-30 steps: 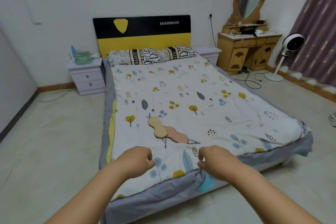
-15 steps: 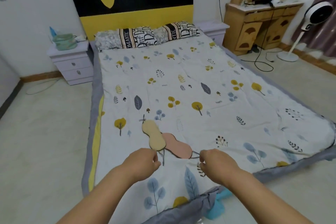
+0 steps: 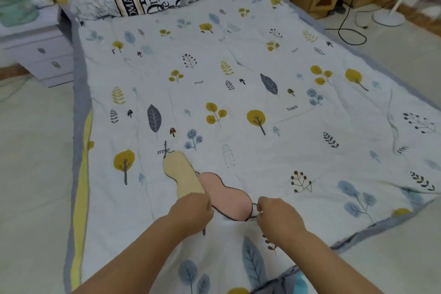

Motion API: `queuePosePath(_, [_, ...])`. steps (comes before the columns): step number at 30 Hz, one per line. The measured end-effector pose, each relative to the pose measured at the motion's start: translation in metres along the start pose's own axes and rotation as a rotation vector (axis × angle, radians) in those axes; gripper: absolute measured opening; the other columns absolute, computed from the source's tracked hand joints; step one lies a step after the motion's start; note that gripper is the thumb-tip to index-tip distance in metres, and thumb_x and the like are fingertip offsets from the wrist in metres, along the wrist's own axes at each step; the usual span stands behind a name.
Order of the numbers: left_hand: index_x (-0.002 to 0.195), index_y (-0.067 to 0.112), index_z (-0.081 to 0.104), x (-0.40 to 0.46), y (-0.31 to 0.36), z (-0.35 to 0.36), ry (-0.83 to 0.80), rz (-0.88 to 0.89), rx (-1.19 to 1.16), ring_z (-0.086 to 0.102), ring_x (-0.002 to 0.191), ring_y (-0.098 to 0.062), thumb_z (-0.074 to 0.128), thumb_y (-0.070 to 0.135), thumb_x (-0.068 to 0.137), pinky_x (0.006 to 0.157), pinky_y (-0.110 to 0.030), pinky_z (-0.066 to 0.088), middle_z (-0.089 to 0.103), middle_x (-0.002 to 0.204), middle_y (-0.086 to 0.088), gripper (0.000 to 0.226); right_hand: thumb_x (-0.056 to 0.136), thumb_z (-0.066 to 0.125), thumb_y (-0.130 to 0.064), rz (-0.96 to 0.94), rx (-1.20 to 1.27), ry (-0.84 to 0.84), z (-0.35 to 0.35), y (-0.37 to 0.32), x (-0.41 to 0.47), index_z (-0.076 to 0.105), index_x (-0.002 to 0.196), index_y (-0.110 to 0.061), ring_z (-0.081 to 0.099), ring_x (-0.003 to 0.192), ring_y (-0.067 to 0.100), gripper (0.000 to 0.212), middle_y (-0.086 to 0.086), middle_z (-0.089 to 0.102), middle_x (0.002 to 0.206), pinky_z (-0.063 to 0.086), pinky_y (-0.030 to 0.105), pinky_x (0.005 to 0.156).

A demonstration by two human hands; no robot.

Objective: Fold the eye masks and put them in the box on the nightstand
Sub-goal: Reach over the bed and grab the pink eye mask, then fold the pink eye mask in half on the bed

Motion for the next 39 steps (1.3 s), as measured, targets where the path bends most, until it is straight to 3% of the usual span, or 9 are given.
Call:
queuePosePath(3, [0.095,0.007,0.058,0.042,-0.005,0.012,-0.01,-0.027,-0.004,0.045,0.082,-0.018,0.036,0.023,0.092,0.072,-0.029,0.038,0.061,0.092,-0.01,0.027,0.09,0.038,-0.005,-0.01,-0.003,-0.027,0.017,0.005,0.04,0.053,0.103,-0.017,0.057,0.098,0.023,0.023,0.009,0.061,0.112,0.033,0.024,0.062])
queuePosePath(6, [0.066,0.015,0.042,0.08,-0.008,0.03,-0.013,-0.051,0.009,0.047,0.085,-0.02,0.038,0.015,0.09,0.068,-0.026,0.032,0.046,0.073,0.0,0.024,0.091,0.036,-0.006,-0.01,0.04,-0.026,0.039,0.011,0.074,0.045,0.097,-0.02,0.054,0.104,0.026,0.018,0.011,0.056,0.108,0.039,0.029,0.07])
queuePosePath(13, [0.133,0.016,0.037,0.159,-0.009,0.062,0.145,0.034,0.261,0.041,0.119,-0.03,0.041,0.012,0.088,0.087,-0.036,0.039,0.04,0.134,-0.015,0.046,0.093,0.041,-0.019,0.079,0.145,0.068,0.088,0.024,0.132,0.04,0.126,-0.016,0.044,0.112,0.027,0.033,0.011,0.044,0.122,0.042,0.035,0.088])
queuePosePath(20, [0.122,0.014,0.046,0.206,-0.034,0.073,0.119,0.149,0.52,0.038,0.121,-0.03,0.04,0.013,0.086,0.093,-0.04,0.036,0.041,0.13,-0.014,0.037,0.089,0.045,-0.015,0.032,0.207,0.108,0.115,0.027,0.163,0.052,0.102,-0.012,0.047,0.104,0.027,0.015,0.011,0.051,0.113,0.041,0.035,0.083])
queuePosePath(24, [0.087,0.013,0.046,0.222,-0.022,0.056,0.148,0.174,0.302,0.052,0.083,-0.028,0.047,0.02,0.084,0.068,-0.034,0.034,0.061,0.097,-0.013,0.007,0.084,0.041,-0.006,0.047,0.401,0.229,0.087,0.051,0.178,0.042,0.085,-0.013,0.052,0.075,0.028,0.007,0.007,0.055,0.078,0.039,0.033,0.066])
queuePosePath(29, [0.081,0.015,0.05,0.24,0.014,0.037,0.221,0.146,-0.178,0.047,0.076,-0.02,0.061,0.032,0.08,0.059,-0.029,0.032,0.051,0.072,0.003,0.02,0.081,0.049,-0.011,0.207,0.523,0.438,0.023,0.106,0.205,0.053,0.099,-0.014,0.048,0.076,0.026,0.019,0.003,0.052,0.083,0.035,0.031,0.064])
queuePosePath(32, [0.095,0.015,0.053,0.249,0.026,0.04,0.248,0.07,-0.37,0.054,0.085,-0.024,0.06,0.032,0.081,0.067,-0.029,0.039,0.054,0.078,0.003,0.023,0.082,0.051,-0.015,0.289,0.586,0.512,0.002,0.131,0.215,0.05,0.113,-0.012,0.051,0.08,0.027,0.031,0.007,0.057,0.093,0.042,0.033,0.068])
queuePosePath(35, [0.118,0.012,0.046,0.256,0.024,0.057,0.121,-0.038,-0.318,0.055,0.102,-0.031,0.057,0.027,0.083,0.082,-0.036,0.043,0.06,0.109,-0.012,0.039,0.082,0.052,-0.014,0.394,0.558,0.335,0.013,0.142,0.226,0.042,0.124,-0.007,0.056,0.098,0.034,0.044,0.015,0.059,0.115,0.045,0.037,0.076])
queuePosePath(39, [0.109,0.012,0.05,0.259,0.014,0.062,0.12,-0.058,-0.337,0.055,0.098,-0.028,0.056,0.015,0.079,0.08,-0.035,0.043,0.061,0.109,-0.011,0.031,0.078,0.052,-0.006,0.381,0.5,0.339,0.019,0.132,0.224,0.051,0.11,-0.007,0.053,0.086,0.03,0.032,0.014,0.062,0.106,0.04,0.034,0.07])
Point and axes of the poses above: each hand's wrist, its own x-axis towards the middle knuckle, its own z-axis out of the palm, y = z × x, the point moved 5 cm from there along x, towards the middle knuckle
